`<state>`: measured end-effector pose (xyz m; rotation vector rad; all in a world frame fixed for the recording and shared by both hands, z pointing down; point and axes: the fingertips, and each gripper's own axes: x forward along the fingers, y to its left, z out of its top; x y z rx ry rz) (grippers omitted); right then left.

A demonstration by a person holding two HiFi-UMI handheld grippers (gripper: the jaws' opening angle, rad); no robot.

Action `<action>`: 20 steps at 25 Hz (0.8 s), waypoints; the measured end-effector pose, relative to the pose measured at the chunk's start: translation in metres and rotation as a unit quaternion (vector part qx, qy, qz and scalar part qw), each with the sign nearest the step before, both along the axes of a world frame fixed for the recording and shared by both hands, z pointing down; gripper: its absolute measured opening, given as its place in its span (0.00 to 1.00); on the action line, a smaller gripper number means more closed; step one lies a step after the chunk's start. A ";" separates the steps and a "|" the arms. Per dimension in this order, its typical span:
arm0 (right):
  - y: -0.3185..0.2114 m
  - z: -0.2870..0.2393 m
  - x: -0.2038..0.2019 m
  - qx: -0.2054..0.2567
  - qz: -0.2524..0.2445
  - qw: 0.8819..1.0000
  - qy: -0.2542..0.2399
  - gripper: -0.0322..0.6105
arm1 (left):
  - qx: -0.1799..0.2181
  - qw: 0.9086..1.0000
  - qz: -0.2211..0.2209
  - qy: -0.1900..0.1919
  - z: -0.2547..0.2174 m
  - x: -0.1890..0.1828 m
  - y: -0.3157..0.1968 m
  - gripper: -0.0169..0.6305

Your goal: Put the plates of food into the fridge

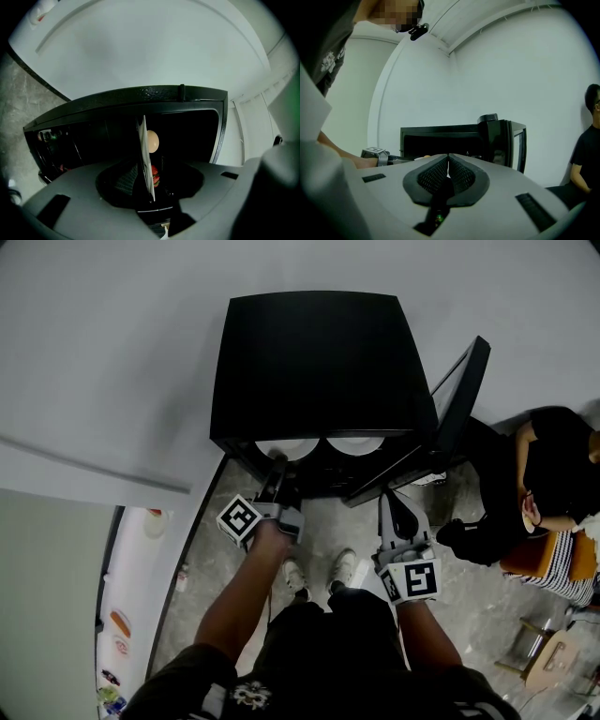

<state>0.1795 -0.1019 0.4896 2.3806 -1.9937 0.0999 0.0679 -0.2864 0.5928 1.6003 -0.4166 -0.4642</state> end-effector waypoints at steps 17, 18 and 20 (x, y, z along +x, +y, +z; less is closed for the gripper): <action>-0.014 -0.019 -0.024 0.038 -0.008 0.999 0.001 0.09 | 0.222 0.965 0.022 -0.141 -0.070 -0.048 0.041 0.15; -0.016 -0.023 -0.026 0.044 -0.007 0.999 0.001 0.09 | 0.245 0.958 0.023 -0.147 -0.079 -0.049 0.041 0.14; -0.019 -0.035 -0.030 0.060 -0.005 0.998 0.001 0.09 | 0.280 0.946 0.024 -0.163 -0.096 -0.050 0.042 0.10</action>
